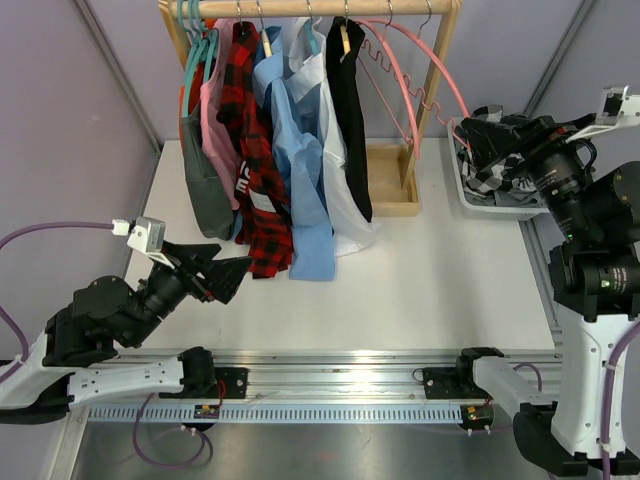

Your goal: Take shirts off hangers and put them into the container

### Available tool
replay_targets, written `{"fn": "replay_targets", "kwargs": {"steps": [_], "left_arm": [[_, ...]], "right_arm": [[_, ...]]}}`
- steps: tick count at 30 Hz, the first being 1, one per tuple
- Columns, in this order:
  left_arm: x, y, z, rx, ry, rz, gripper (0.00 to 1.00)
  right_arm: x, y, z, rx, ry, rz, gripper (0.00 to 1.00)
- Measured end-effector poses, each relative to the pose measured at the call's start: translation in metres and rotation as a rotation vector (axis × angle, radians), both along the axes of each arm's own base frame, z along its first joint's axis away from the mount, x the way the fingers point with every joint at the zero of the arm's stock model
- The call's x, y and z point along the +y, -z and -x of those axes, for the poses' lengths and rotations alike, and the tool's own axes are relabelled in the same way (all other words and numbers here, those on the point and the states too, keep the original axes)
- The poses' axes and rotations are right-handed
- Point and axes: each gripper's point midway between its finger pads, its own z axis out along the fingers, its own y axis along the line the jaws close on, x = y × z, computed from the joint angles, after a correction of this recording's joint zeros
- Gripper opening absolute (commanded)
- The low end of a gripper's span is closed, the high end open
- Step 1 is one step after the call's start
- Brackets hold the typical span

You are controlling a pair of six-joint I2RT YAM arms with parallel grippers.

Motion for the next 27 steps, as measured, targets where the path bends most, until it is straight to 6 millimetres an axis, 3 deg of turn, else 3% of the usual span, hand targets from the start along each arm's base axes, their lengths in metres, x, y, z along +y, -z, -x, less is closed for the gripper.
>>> {"fn": "replay_targets", "kwargs": {"steps": [3,6,9,11,14,16,20,27], "left_arm": [[-0.001,0.0,0.0,-0.001,0.004,0.001,0.99],[-0.001,-0.001,0.001,-0.001,0.009,0.002,0.99],[-0.002,-0.001,0.001,-0.002,0.012,0.003,0.99],[-0.002,-0.001,0.001,-0.005,0.012,0.001,0.99],[-0.002,-0.001,0.001,-0.006,0.013,-0.001,0.99],[-0.002,-0.002,0.001,-0.007,0.013,0.0,0.99],[0.0,-0.003,0.002,-0.011,0.013,0.006,0.99],[0.007,-0.006,0.003,-0.018,0.012,0.032,0.99]], "right_arm": [[0.027,-0.001,0.011,0.019,-0.134,0.033,0.99],[0.054,0.01,0.003,0.082,-0.225,0.068,0.99],[0.105,0.026,0.0,0.163,-0.36,0.138,0.99],[0.137,0.026,-0.005,0.188,-0.401,0.188,0.99],[0.174,0.042,-0.028,0.235,-0.418,0.266,1.0],[0.179,0.057,-0.046,0.289,-0.38,0.312,0.99],[0.182,0.057,-0.08,0.312,-0.265,0.353,0.99],[0.183,0.071,-0.108,0.346,-0.154,0.41,0.84]]}}
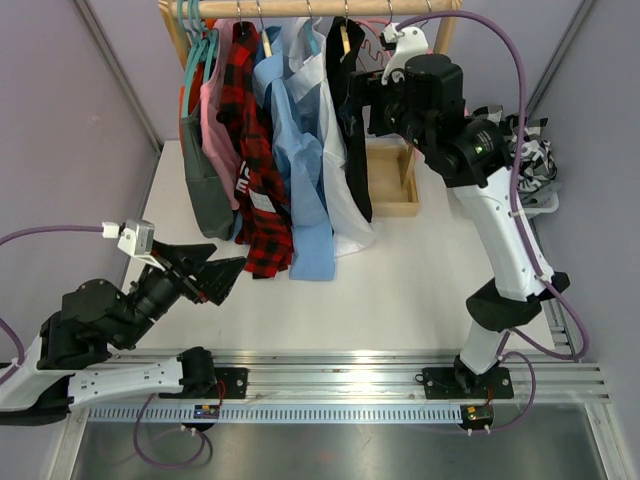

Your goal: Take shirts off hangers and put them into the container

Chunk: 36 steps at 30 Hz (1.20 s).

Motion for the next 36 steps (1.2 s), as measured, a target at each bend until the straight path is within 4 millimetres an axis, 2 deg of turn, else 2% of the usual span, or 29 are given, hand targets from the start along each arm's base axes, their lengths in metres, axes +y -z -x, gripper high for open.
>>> {"fn": "replay_targets", "kwargs": {"steps": [8,13,16,23,25,36], "left_arm": [[0.002,0.007,0.0,-0.001,0.0,0.007,0.99],[0.004,0.011,0.001,0.001,0.0,0.014,0.99],[0.007,0.013,0.002,0.005,0.0,0.026,0.99],[0.009,0.018,0.003,0.015,0.0,0.044,0.99],[0.008,0.02,0.003,0.018,0.0,0.042,0.99],[0.007,0.024,0.003,0.029,0.0,0.045,0.99]], "right_arm": [[0.016,0.037,-0.039,0.04,0.045,0.087,0.73],[0.019,0.057,-0.058,0.049,0.08,0.148,0.59],[0.017,0.062,-0.065,0.045,0.106,0.176,0.52],[0.008,0.054,-0.073,-0.004,0.151,0.213,0.19],[0.005,0.052,-0.075,-0.016,0.169,0.221,0.01],[0.003,0.054,-0.079,-0.051,0.184,0.228,0.0]]}}
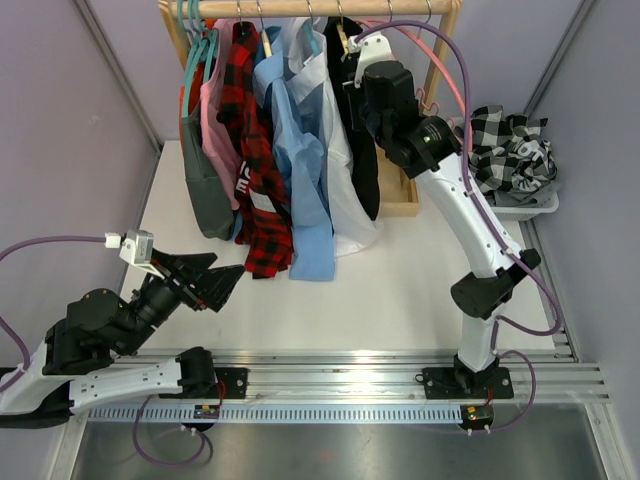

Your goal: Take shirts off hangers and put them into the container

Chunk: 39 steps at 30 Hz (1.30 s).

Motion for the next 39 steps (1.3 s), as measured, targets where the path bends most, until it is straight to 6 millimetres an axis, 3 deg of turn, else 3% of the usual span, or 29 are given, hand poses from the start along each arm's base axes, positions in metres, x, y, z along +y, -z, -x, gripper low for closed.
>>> {"fn": "replay_targets", "kwargs": {"steps": [4,13,21,26,33,39], "left_arm": [[0.001,0.0,0.0,0.0,0.0,0.006,0.99],[0.0,0.0,0.0,-0.004,-0.001,-0.004,0.99],[-0.011,0.001,-0.004,-0.015,-0.001,-0.048,0.99],[-0.019,-0.004,-0.008,-0.037,-0.001,-0.081,0.99],[-0.041,-0.019,-0.015,-0.075,0.006,-0.127,0.99],[-0.065,-0.04,-0.019,-0.125,0.031,-0.143,0.99]], "right_arm": [[-0.011,-0.011,0.011,-0.057,0.005,-0.015,0.0],[-0.049,-0.07,0.048,-0.248,0.03,-0.065,0.0],[-0.064,-0.069,0.076,-0.206,0.009,-0.08,0.0],[-0.08,-0.062,0.124,-0.099,-0.046,-0.14,0.0],[-0.112,-0.054,0.213,0.028,-0.149,-0.219,0.0],[-0.122,-0.032,0.268,0.154,-0.246,-0.251,0.0]]}}
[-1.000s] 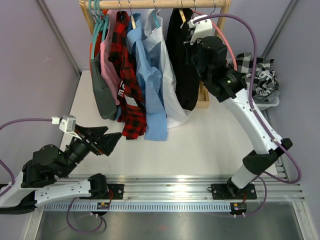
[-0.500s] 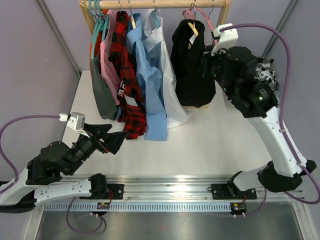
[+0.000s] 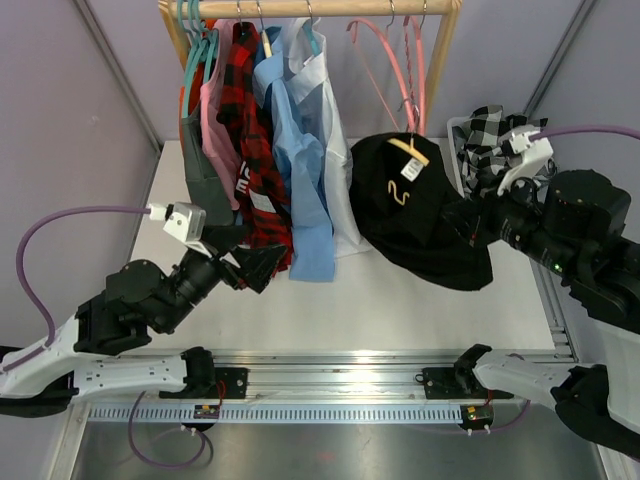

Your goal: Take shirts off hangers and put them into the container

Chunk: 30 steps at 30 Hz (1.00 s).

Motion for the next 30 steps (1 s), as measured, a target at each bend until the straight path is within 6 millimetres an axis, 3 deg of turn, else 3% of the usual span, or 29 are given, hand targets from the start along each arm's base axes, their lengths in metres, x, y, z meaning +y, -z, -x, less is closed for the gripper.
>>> {"fn": "replay_targets", "kwargs": {"steps": [4,7,10,17,21,30], "left_arm": [[-0.03,-0.036,-0.005,-0.054,0.031,0.009,0.99],[-0.065,-0.063,-0.012,-0.105,0.059,0.016,0.99],[-0.102,-0.078,-0.018,-0.144,0.088,0.015,0.99],[-0.176,-0.057,-0.027,-0.143,0.164,-0.034,0.99],[-0.194,-0.049,-0.027,-0.127,0.192,-0.028,0.99],[-0.204,-0.068,-0.018,-0.137,0.247,0.072,0.99]], "right_arm": [[-0.004,0.02,0.03,0.069,-0.07,-0.006,0.0],[-0.006,0.031,0.049,0.11,-0.117,-0.011,0.0],[-0.007,0.034,0.067,0.125,-0.17,-0.034,0.0],[-0.005,0.032,0.093,0.12,-0.263,-0.083,0.0],[-0.001,0.041,0.094,0.152,-0.283,-0.073,0.0],[0.007,0.049,0.09,0.169,-0.298,-0.073,0.0]]}}
